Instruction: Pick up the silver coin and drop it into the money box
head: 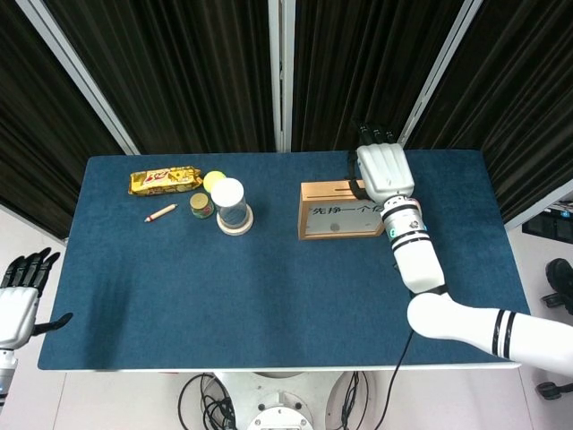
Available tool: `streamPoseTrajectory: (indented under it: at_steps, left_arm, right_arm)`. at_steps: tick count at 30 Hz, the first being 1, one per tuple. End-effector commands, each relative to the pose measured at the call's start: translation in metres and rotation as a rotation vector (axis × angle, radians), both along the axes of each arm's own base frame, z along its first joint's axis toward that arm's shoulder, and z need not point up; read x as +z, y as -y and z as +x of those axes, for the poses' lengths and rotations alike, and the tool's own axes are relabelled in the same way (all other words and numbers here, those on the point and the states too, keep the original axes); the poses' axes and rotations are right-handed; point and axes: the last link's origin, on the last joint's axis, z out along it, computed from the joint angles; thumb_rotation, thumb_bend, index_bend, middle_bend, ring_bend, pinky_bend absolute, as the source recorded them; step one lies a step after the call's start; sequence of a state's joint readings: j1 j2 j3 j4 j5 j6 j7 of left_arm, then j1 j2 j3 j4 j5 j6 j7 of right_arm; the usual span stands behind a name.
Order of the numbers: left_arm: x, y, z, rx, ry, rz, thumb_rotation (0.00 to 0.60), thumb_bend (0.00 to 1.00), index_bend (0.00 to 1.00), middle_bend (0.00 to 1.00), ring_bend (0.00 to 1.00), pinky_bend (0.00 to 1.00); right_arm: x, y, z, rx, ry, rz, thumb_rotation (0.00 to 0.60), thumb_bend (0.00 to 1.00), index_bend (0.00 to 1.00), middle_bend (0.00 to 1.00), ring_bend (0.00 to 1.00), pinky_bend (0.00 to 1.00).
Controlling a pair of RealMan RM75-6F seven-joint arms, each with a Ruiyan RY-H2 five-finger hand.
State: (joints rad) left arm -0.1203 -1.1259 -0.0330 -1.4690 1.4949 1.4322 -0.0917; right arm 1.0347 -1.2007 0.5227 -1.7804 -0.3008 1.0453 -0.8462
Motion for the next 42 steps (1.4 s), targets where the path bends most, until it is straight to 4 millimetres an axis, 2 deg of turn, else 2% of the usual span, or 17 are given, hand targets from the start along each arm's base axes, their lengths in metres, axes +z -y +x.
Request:
streamPoseTrajectory:
  at_steps: [1,9,21,42]
  left_arm:
    - [0.0,0.0,0.0,0.001,0.003,0.002,0.6,0.12,0.05,0.01,0.0,0.0]
    - [0.002,0.0,-0.001,0.007,-0.008,0.009,0.6,0.12,0.05,0.01,0.0,0.0]
    - [0.005,-0.001,0.0,0.005,-0.006,0.013,0.6,0.12,0.05,0.0,0.0,0.0]
    - [0.005,0.0,-0.002,0.015,-0.009,0.02,0.6,0.12,0.05,0.01,0.0,0.0]
  right_arm:
    - [0.007,0.01,0.008,-0.083,-0.015,0.035,0.6,0.37,0.74,0.0,0.0,0.0]
    - [0.002,0.015,0.009,-0.154,-0.081,0.087,0.6,0.37,0.75,0.0,0.0,0.0]
    - [-0.006,0.02,0.002,-0.255,-0.088,0.155,0.6,0.37,0.75,0.0,0.0,0.0]
    - [-0.015,0.024,-0.002,-0.265,-0.095,0.167,0.6,0.37,0.75,0.0,0.0,0.0]
